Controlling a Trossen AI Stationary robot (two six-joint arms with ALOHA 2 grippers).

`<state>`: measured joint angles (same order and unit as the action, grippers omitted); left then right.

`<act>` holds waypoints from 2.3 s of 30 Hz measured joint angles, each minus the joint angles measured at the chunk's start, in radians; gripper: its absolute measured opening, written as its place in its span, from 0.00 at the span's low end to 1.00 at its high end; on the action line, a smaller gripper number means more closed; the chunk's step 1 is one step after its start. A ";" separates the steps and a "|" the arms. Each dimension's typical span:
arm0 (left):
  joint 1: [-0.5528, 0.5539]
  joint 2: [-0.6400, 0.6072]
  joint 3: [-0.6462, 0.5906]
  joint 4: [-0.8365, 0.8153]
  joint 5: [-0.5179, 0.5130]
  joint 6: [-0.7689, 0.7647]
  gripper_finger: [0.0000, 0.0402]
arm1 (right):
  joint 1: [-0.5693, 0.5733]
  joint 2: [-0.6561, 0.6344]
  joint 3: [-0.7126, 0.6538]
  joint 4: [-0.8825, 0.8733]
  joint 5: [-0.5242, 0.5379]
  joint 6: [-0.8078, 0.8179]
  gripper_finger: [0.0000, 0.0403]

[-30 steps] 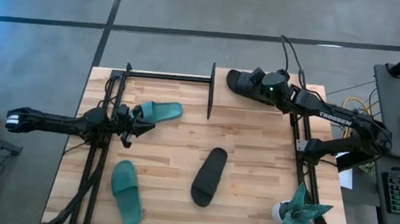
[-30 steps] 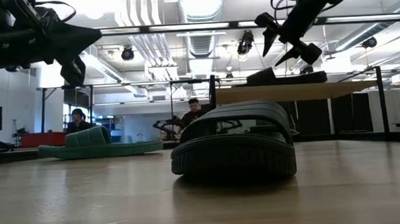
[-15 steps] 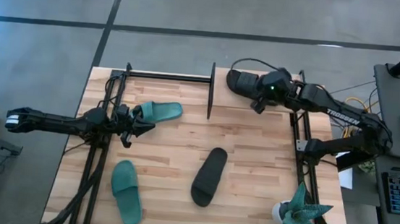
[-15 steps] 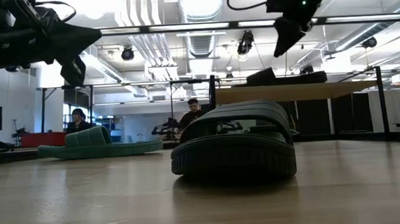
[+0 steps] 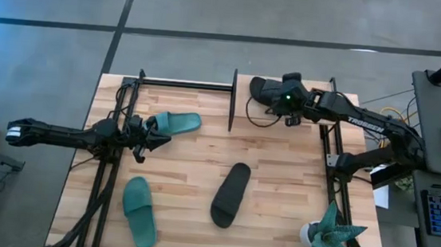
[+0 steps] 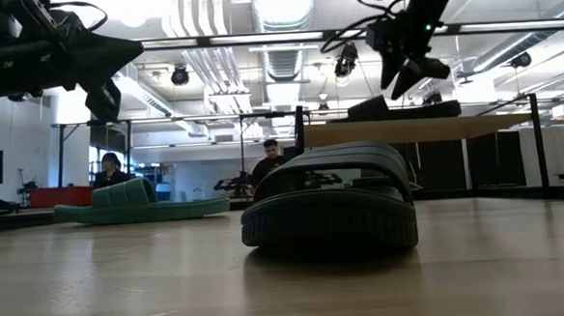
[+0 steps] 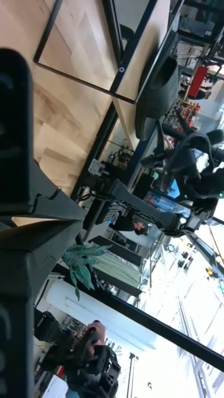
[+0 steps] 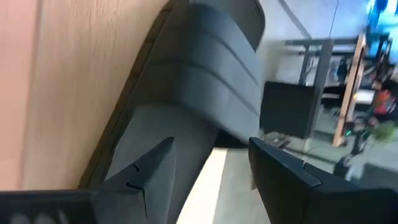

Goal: Pick and place slides into the shelf
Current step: Put the right black slipper on the shelf, then put the black slipper on the shelf

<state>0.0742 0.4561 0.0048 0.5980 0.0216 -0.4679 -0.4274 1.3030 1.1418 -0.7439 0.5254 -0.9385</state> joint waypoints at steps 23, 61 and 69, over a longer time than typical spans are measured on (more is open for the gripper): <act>0.000 0.000 0.000 -0.002 0.000 0.000 0.00 | 0.002 0.119 0.020 0.094 0.245 0.351 0.04; 0.000 0.000 0.000 -0.004 0.000 0.001 0.00 | 0.011 0.363 0.423 -0.477 0.088 1.149 0.41; 0.000 0.000 0.000 -0.004 0.000 0.003 0.00 | 0.012 0.329 0.423 -0.496 0.051 1.140 0.48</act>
<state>0.0742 0.4561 0.0049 0.5941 0.0218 -0.4653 -0.4156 1.6316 1.5646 -1.2403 0.5766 0.2019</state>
